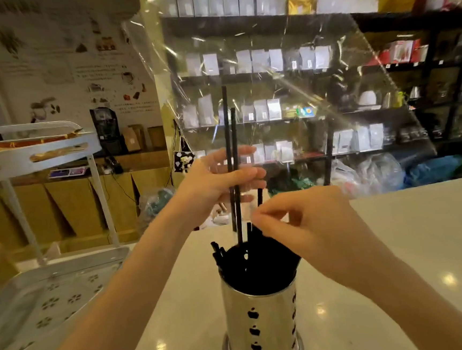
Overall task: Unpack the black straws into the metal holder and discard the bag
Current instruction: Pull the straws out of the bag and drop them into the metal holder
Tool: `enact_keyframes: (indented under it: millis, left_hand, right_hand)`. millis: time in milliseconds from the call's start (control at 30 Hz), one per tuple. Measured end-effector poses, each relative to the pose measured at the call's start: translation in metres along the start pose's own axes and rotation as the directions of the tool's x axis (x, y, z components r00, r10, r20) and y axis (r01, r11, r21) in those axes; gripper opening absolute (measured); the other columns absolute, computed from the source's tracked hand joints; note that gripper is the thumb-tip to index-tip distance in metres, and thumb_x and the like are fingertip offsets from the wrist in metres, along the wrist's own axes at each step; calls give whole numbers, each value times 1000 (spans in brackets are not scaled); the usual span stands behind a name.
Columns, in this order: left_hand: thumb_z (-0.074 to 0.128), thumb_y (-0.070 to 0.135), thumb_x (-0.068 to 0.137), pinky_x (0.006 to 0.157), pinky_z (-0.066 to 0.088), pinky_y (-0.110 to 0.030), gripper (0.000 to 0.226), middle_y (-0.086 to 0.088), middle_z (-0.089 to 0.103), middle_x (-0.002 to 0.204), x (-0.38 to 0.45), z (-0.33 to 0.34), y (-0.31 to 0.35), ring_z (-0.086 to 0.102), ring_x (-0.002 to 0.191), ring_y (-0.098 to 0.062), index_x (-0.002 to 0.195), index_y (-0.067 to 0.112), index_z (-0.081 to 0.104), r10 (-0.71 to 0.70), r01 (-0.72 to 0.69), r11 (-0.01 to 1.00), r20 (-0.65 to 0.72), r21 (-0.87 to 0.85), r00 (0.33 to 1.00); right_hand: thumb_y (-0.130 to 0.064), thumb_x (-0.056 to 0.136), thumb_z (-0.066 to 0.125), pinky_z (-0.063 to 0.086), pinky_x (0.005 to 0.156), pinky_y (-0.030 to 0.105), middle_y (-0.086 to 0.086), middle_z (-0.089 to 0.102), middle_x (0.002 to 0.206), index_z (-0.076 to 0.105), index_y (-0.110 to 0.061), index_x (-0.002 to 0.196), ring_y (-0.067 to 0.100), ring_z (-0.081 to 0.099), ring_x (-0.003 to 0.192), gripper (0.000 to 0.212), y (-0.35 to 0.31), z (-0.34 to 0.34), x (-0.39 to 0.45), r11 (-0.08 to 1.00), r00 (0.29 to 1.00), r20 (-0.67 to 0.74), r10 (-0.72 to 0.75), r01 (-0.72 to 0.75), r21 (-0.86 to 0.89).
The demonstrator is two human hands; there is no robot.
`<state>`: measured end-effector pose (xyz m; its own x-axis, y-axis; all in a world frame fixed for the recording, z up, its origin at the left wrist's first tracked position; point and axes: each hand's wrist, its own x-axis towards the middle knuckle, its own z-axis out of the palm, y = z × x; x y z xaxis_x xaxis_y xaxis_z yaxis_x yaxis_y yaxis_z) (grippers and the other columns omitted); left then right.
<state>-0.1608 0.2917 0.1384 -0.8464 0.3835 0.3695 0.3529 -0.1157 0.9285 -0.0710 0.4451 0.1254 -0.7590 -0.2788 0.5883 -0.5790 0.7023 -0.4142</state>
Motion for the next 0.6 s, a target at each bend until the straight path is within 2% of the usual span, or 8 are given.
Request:
enact_keyframes:
  millis: [67, 167, 267, 433, 533, 600]
  left_hand:
    - [63, 3, 77, 69, 60, -35, 28, -5, 76, 80, 2, -1, 8, 72, 76, -19, 101, 18, 65, 27, -28, 999, -27, -24, 999]
    - [63, 4, 75, 65, 60, -31, 27, -4, 76, 81, 6, -1, 17, 72, 77, -18, 100, 16, 64, 55, -58, 995, -45, -84, 997]
    - [57, 3, 84, 65, 59, -30, 25, -4, 76, 82, 7, 0, 22, 72, 81, -18, 104, 17, 63, 70, -76, 991, -60, -112, 996]
    - [56, 2, 84, 69, 60, -36, 26, -12, 72, 86, 9, 1, 23, 72, 81, -24, 107, 12, 60, 24, -40, 970, -72, -238, 997]
    - [55, 2, 85, 65, 60, -35, 29, -17, 69, 93, 10, 3, 22, 71, 80, -27, 113, 7, 57, -6, -24, 955, -99, -297, 995]
    - [55, 4, 86, 68, 60, -37, 31, -18, 69, 95, 11, 3, 21, 71, 83, -27, 117, 7, 54, -24, -10, 948, -105, -318, 994]
  right_hand:
    - [-31, 86, 58, 45, 64, 13, -11, 73, 83, 74, -26, 91, -6, 55, 59, 17, 2, 2, 10, 998, 997, 45, 65, -65, -6]
    - [-29, 85, 60, 52, 78, 28, -7, 74, 85, 74, -23, 92, 4, 64, 75, 17, 5, 5, 25, 993, 993, 6, 117, -118, 19]
    - [-30, 84, 61, 51, 74, 27, -6, 73, 78, 75, -21, 88, 7, 64, 74, 17, 5, 8, 33, 989, 990, -38, 136, -134, 69]
    - [-29, 80, 66, 55, 74, 31, -6, 73, 74, 75, -22, 84, 8, 66, 72, 12, 4, 14, 39, 979, 980, -122, 158, -139, 147]
    - [-27, 79, 67, 55, 75, 34, -4, 74, 74, 74, -21, 85, 11, 66, 71, 12, 3, 17, 43, 978, 978, -125, 165, -147, 146]
    - [-27, 78, 66, 55, 74, 35, -3, 73, 73, 74, -21, 86, 13, 66, 72, 12, 3, 18, 44, 977, 980, -99, 174, -159, 139]
